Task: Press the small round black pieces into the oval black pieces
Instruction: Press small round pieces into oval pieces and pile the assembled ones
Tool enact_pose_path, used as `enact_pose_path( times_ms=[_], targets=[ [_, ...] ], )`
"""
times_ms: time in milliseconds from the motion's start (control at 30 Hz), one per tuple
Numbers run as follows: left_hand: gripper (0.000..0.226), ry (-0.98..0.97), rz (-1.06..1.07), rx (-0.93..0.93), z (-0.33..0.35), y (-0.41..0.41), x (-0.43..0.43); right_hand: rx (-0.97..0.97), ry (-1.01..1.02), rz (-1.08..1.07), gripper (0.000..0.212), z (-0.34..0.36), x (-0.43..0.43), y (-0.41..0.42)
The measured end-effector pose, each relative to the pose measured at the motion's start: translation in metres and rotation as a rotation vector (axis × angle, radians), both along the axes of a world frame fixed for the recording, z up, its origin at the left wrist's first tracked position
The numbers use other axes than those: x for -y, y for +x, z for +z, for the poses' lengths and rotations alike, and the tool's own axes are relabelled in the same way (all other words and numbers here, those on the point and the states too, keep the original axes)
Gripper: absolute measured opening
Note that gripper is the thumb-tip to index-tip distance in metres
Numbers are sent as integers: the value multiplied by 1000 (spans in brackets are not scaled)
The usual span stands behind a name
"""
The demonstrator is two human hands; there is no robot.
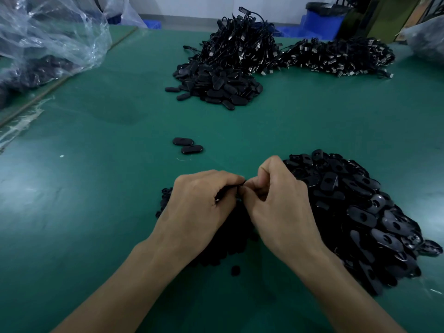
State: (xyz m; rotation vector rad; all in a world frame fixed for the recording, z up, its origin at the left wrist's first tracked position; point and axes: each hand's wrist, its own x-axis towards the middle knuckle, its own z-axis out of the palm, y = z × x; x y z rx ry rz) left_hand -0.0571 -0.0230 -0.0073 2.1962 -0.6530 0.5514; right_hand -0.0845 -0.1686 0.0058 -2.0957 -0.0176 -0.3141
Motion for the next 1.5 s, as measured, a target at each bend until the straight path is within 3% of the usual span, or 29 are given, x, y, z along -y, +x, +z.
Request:
enact_pose_path(
  times_ms=[233,400,633,1033,1133,1267,1400,1500],
  targets=[
    [28,-31,-3,-25,1,0,2,24,-75,64,49,5,7,1],
    [53,-81,-82,-113,3,-1,-2,-7,41,-41,47,0,7,2],
    [28,-5,21,-10,1,-3,3,-75,150,-151,40,-8,4,5],
    [20,35,97,-62,2,3,-4,-106,399,50,19,-3,-4,1],
    [22,-51,119,-95,3,4,-5,-77,351,116,13,-3,-5,-1],
    [29,-206,92,-185,3,3,-4,81,121,45,19,-7,3,3],
    [26,-414,-13,-374,4,2,0,103,-46,6,23,-9,12,7],
    [27,-497,-75,-479,4,4,-1,50,45,104,20,-7,17,9]
  ],
)
